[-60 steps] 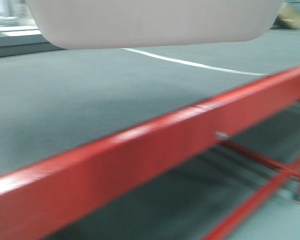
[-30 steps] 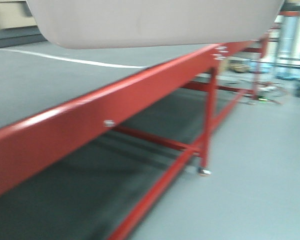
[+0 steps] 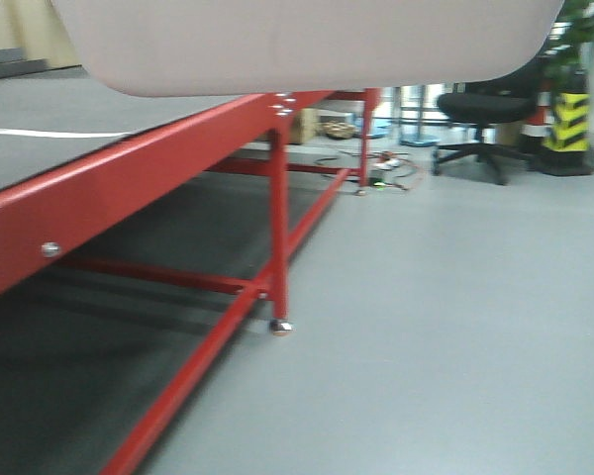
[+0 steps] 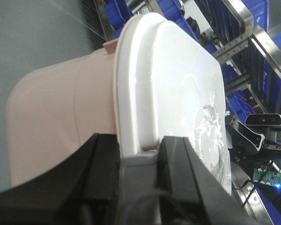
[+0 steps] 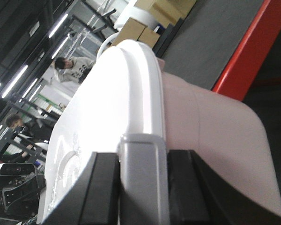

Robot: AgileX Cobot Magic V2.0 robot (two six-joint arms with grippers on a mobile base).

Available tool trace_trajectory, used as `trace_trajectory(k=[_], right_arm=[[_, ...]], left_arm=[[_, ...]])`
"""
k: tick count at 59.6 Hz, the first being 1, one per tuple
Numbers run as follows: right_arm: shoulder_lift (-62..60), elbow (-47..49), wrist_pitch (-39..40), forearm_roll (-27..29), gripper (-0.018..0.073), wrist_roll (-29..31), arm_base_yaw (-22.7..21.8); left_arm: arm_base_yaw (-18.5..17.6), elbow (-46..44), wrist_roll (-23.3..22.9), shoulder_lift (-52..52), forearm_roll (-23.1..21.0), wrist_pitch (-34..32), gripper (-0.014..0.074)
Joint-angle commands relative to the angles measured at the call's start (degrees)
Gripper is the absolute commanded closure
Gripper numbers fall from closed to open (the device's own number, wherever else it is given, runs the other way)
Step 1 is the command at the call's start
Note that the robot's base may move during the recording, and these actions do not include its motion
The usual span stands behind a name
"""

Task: Grab white bin and place on right shelf
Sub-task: 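Carry the bin with both grippers while driving past the red table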

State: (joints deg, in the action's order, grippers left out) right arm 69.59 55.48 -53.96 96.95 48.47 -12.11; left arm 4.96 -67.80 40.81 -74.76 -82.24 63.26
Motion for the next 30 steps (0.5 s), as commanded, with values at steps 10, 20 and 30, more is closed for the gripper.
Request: trace_trajectory(k=[10, 20, 30], right_arm=[[-2.3, 2.5, -11.6, 5.6, 0.0501, 0.2, 1.8], [-2.3, 2.5, -11.6, 5.6, 0.0501, 0.2, 1.8], [-2.3, 2.5, -11.6, 5.6, 0.0501, 0.2, 1.8]], left_arm=[[-2.3, -1.8, 1.3, 2.1, -4.6, 12.1, 0.0722], [-2.3, -1.8, 1.3, 2.1, -4.6, 12.1, 0.0722], [-2.3, -1.8, 1.3, 2.1, -4.6, 12.1, 0.0722]])
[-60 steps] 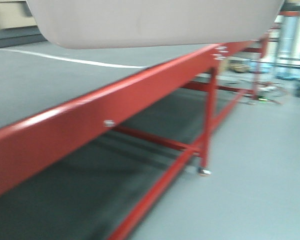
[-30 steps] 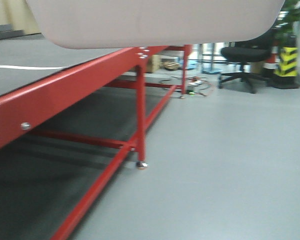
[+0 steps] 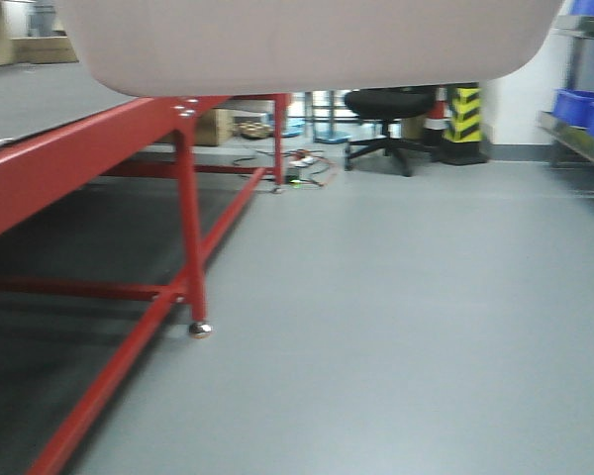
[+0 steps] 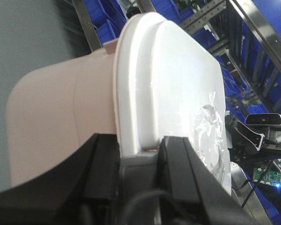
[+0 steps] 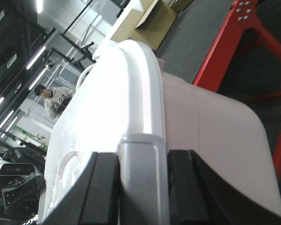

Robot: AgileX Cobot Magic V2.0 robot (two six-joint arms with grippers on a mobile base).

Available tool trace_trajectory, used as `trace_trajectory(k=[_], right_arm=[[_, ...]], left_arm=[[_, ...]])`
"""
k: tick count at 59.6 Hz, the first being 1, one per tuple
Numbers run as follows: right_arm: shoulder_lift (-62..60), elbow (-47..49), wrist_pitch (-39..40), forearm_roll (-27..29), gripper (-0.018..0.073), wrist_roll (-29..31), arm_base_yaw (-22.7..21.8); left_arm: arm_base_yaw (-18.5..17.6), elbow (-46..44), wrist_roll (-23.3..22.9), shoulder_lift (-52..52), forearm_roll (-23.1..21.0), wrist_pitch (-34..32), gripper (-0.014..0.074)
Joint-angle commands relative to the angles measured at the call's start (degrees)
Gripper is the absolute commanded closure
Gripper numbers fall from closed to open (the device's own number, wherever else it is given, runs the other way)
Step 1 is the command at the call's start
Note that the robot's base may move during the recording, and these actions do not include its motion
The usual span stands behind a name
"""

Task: Grab white bin and place on right shelf
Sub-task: 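Carry the bin with both grippers while driving past the red table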

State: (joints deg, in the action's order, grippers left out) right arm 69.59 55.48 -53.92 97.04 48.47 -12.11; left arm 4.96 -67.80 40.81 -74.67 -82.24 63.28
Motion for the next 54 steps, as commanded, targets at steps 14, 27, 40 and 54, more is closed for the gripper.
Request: trace_trajectory(k=[14, 27, 40, 54], right_arm=[[-2.3, 2.5, -11.7, 5.5, 0.0501, 0.2, 1.8], [-2.3, 2.5, -11.7, 5.5, 0.0501, 0.2, 1.8], [-2.3, 2.5, -11.7, 5.5, 0.0501, 0.2, 1.8], [-2.3, 2.5, -11.7, 5.5, 0.0501, 0.2, 1.8]], left_arm=[[-2.3, -1.8, 1.3, 2.0, -4.6, 12.1, 0.0722], [-2.3, -1.8, 1.3, 2.0, -4.6, 12.1, 0.0722], [-2.3, -1.8, 1.3, 2.0, -4.6, 12.1, 0.0722], [-2.3, -1.8, 1.3, 2.0, -4.6, 12.1, 0.0722]])
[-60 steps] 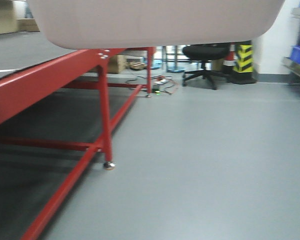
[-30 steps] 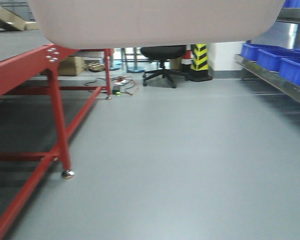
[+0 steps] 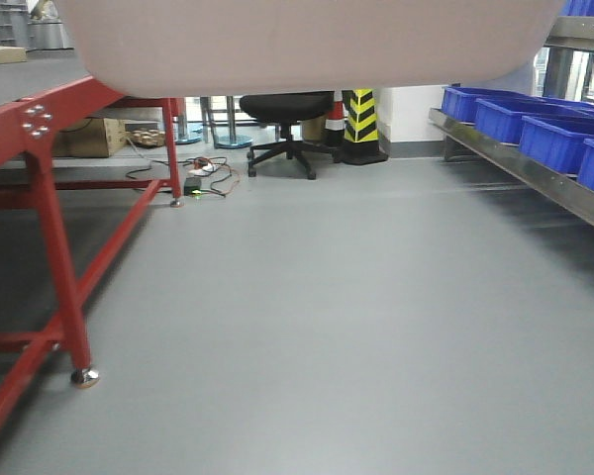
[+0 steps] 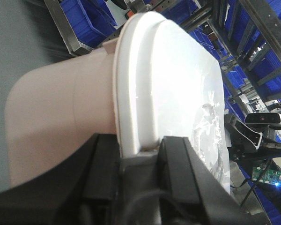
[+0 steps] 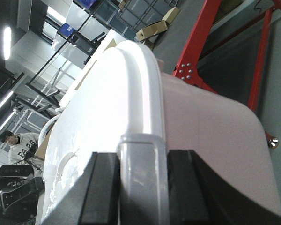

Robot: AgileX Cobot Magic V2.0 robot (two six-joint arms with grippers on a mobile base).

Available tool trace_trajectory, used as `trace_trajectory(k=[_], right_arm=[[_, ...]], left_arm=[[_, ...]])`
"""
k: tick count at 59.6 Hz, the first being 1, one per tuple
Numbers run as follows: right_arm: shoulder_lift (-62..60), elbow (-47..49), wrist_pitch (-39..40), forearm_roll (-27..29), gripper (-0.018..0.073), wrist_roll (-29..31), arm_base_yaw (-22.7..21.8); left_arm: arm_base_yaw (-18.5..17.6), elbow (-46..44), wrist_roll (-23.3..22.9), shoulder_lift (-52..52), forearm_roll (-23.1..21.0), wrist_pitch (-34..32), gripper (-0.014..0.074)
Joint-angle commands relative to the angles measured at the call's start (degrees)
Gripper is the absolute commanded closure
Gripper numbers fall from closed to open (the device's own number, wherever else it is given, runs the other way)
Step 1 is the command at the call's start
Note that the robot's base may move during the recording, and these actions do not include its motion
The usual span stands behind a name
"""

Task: Grab white bin and place on right shelf
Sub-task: 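Carry the bin with both grippers while driving past the red table, then carry the bin with both grippers toward the shelf of blue crates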

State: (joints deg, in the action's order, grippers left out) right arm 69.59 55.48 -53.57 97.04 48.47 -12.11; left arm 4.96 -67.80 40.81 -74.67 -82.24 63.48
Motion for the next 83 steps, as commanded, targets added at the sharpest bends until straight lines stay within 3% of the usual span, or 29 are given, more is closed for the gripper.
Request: trace_trajectory(k=[1, 83], right_arm=[[-2.3, 2.5, -12.0, 5.5, 0.0501, 0.2, 1.8], [-2.3, 2.5, -11.5, 5.5, 0.0501, 0.2, 1.8]], left_arm=[[-2.3, -1.8, 1.3, 2.0, -4.6, 11.9, 0.0722], [-2.3, -1.8, 1.3, 2.0, -4.6, 12.0, 0.0722]])
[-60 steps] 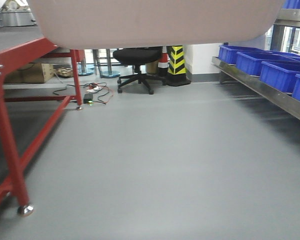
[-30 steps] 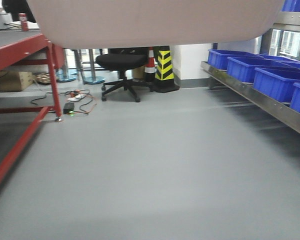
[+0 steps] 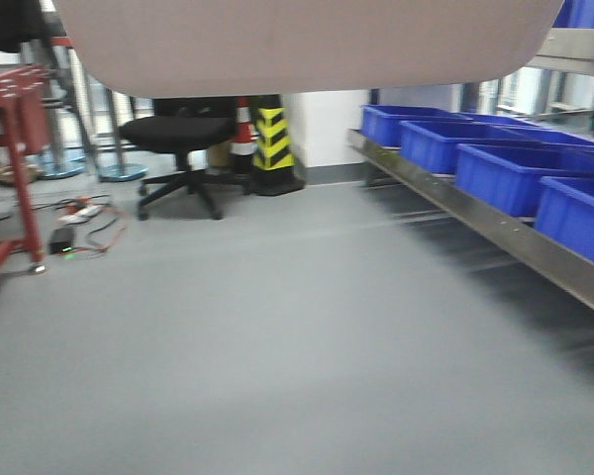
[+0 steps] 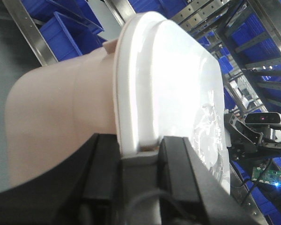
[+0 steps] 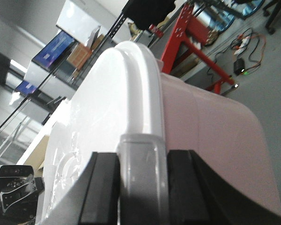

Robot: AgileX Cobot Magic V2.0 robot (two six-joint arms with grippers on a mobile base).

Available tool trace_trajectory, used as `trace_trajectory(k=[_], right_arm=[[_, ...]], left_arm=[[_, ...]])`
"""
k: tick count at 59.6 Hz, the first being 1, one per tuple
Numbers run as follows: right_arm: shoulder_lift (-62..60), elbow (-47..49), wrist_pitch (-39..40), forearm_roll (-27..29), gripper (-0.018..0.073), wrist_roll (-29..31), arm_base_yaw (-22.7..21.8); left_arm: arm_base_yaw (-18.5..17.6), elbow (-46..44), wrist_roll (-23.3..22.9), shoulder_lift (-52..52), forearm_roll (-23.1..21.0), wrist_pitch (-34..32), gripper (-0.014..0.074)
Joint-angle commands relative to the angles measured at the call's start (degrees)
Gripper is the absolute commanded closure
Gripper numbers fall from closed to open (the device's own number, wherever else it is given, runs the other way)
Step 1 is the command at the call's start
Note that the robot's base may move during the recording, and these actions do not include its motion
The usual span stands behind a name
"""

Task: Grab white bin and place on right shelf
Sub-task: 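Carry the bin with both grippers toward the shelf of blue crates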

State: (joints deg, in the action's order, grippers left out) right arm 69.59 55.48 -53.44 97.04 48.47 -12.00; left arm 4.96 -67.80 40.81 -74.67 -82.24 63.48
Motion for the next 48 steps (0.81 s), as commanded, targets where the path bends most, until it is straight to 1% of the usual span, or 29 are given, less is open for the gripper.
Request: trace_trajectory(k=[1, 48], right_arm=[[-2.3, 2.5, -11.7, 5.5, 0.0501, 0.2, 1.7], [-2.3, 2.5, -11.7, 5.5, 0.0501, 0.2, 1.7]], left_arm=[[-2.3, -1.8, 1.3, 2.0, -4.6, 12.0, 0.0722], [-2.3, -1.8, 1.3, 2.0, -4.6, 12.0, 0.0722]])
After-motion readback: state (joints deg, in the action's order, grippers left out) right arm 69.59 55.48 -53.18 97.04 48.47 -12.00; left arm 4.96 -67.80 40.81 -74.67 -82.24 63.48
